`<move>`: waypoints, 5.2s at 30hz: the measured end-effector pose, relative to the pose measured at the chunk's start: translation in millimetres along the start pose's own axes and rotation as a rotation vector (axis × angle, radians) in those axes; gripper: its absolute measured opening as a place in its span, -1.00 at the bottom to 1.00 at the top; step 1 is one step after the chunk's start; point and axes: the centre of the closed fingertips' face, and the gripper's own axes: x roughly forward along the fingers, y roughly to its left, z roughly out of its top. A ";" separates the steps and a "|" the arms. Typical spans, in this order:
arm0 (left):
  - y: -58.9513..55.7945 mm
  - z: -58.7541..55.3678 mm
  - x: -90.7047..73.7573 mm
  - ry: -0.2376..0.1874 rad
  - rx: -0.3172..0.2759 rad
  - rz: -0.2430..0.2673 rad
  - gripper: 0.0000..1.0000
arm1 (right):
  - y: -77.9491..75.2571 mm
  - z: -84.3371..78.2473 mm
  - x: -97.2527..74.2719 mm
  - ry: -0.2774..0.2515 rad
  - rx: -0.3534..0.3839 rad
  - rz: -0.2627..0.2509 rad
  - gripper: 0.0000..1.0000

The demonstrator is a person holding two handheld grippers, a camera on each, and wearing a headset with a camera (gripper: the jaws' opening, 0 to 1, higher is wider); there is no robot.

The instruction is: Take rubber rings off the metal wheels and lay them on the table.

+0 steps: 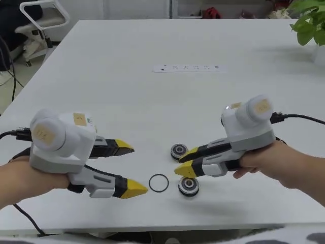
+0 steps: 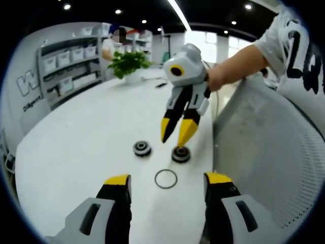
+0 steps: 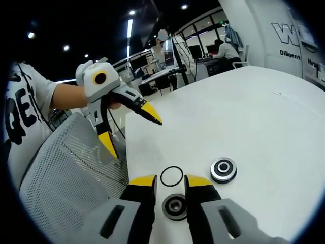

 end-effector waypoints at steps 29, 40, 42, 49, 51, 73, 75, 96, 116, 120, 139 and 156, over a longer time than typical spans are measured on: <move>-10.7 23.7 36.9 -0.002 0.037 -0.072 0.06 | -6.8 -31.1 -17.5 0.053 -0.061 -0.018 -0.54; -11.6 18.8 52.0 0.018 0.033 -0.095 0.00 | -11.1 -44.5 -16.9 0.077 -0.097 -0.018 -0.53; -11.6 17.6 54.4 0.022 0.034 -0.098 -0.02 | -11.8 -47.7 -16.6 0.085 -0.104 -0.020 -0.53; -12.8 15.8 61.9 0.033 0.030 -0.109 -0.06 | -10.2 -56.5 -13.6 0.109 -0.136 -0.011 -0.53; -13.9 15.5 64.5 0.036 0.031 -0.114 -0.07 | -9.8 -57.1 -13.1 0.110 -0.141 -0.009 -0.53; -23.6 4.7 88.5 0.082 0.042 -0.151 -0.24 | -12.5 -67.2 -7.5 0.138 -0.196 -0.006 -0.65; -24.4 3.9 90.5 0.085 0.042 -0.154 -0.25 | -12.9 -68.3 -6.9 0.141 -0.199 -0.006 -0.65; -31.1 0.6 105.7 0.096 0.058 -0.167 -0.55 | -13.5 -67.3 -6.4 0.121 -0.180 -0.005 -0.68; -26.7 1.5 109.1 0.065 0.084 -0.103 -0.73 | -13.7 -67.1 -5.3 0.111 -0.129 0.000 -0.76; -26.8 1.0 109.1 0.058 0.083 -0.101 -0.73 | -15.7 -69.2 -7.8 0.111 -0.080 -0.007 -0.99; -27.1 1.3 110.3 0.062 0.117 -0.070 -0.75 | -26.7 -61.2 -15.0 0.036 0.109 -0.038 -1.00; -27.0 1.7 111.6 0.063 0.115 -0.059 -0.75 | -17.3 -49.1 -14.7 -0.041 0.215 -0.016 -1.00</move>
